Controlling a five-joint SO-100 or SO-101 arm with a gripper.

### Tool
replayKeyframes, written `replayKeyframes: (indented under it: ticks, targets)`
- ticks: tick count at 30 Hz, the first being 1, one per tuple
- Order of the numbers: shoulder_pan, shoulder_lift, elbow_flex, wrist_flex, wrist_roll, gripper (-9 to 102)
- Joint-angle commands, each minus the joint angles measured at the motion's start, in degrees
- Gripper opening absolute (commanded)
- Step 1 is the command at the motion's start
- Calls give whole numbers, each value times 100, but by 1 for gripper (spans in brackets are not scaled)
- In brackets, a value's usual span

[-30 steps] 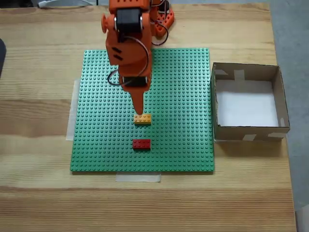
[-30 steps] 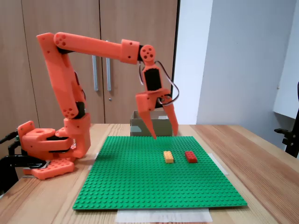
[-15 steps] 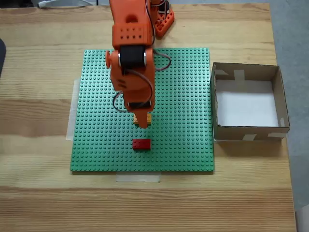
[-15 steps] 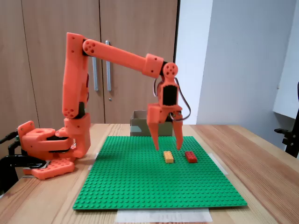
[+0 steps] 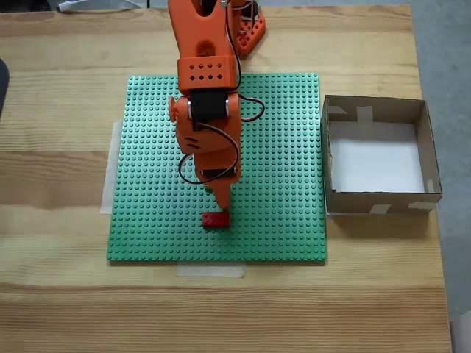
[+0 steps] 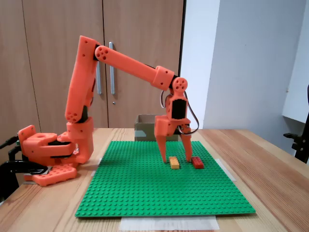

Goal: Pick the yellow lego block and put it in the box.

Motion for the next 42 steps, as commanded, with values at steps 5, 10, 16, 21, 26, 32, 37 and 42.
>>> replayKeyframes:
  ticks: [5, 10, 16, 21, 26, 32, 37, 42]
  targets:
    - [123, 44, -202, 9, 26, 29]
    - [193, 114, -185, 35, -18, 29]
    - [237, 202, -149, 158, -35, 28]
    - [237, 439, 132, 62, -70, 28]
    - [237, 650, 439, -70, -123, 28]
    - [272, 782, 536, -132, -114, 26]
    - [378, 835, 554, -281, -105, 25]
    - [439, 844, 562, -299, -167, 20]
